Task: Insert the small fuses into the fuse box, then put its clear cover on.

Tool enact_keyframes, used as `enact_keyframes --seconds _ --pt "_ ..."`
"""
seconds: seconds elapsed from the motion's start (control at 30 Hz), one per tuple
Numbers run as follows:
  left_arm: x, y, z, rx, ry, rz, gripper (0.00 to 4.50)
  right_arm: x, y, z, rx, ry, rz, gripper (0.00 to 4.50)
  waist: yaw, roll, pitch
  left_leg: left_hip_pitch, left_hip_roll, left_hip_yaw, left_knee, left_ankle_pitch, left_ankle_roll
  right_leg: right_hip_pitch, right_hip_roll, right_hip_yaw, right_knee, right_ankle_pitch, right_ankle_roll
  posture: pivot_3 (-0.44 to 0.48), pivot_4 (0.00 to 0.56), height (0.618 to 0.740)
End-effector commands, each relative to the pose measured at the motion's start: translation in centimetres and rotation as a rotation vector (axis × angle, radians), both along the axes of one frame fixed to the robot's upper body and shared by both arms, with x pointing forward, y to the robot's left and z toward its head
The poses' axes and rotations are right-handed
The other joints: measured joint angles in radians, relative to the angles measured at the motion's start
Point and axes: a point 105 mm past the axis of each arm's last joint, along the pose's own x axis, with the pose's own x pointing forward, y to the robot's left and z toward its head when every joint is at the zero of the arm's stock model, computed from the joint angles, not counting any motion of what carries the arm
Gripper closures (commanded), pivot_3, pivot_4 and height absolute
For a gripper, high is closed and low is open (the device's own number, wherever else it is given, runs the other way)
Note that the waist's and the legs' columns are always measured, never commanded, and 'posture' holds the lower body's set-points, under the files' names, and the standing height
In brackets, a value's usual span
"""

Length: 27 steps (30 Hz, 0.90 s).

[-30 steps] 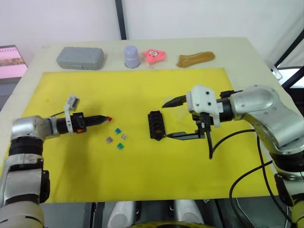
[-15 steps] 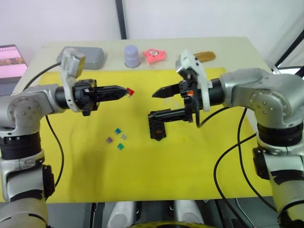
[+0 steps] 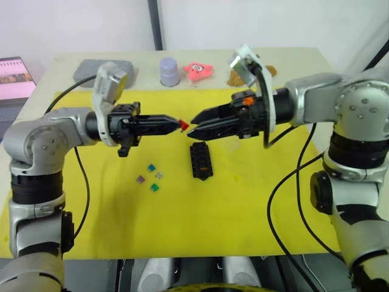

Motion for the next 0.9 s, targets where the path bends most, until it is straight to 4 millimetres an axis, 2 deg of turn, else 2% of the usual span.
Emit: enact_keyframes --seconds 0.03,0.1,0.17,0.23,0.9 --pt "-0.63 -0.07 0.99 -0.004 -0.061 -0.020 4.50 -0.44 0.21 1.00 0.027 -0.025 0.020 1.75 0.000 0.000 0.000 0.000 0.000 0.000 0.000 0.000 0.000 0.000 0.000 0.000 0.000 0.000 0.000 0.000 0.150 0.731" --pt "-0.68 -0.01 0.91 -0.003 -0.060 -0.019 4.50 -0.41 0.25 0.96 0.027 -0.023 0.018 1.75 0.000 0.000 0.000 0.000 0.000 0.000 0.000 0.000 0.000 0.000 0.000 0.000 0.000 0.000 0.000 0.000 0.150 0.731" --pt "-0.66 0.03 0.89 -0.003 -0.060 -0.018 4.50 -0.37 0.26 0.94 0.027 -0.021 0.016 2.29 -0.001 0.000 0.000 0.000 0.000 0.000 0.000 0.000 0.000 0.000 0.000 0.000 0.000 0.000 0.000 0.000 0.150 0.731" --pt "-0.61 0.08 0.88 -0.002 -0.060 -0.014 4.50 -0.34 0.28 0.93 0.026 -0.020 0.015 3.04 0.000 0.000 0.000 0.000 0.000 0.000 0.000 0.000 0.000 0.000 0.000 0.000 0.000 0.000 0.000 0.000 0.150 0.731" --pt "-0.62 -0.03 0.76 0.000 -0.064 -0.001 4.50 -0.44 0.57 1.11 0.027 -0.024 0.028 3.04 0.000 0.000 0.000 0.000 0.000 0.000 0.000 0.000 0.000 0.000 0.000 0.000 0.000 0.000 0.000 0.000 0.150 0.731"
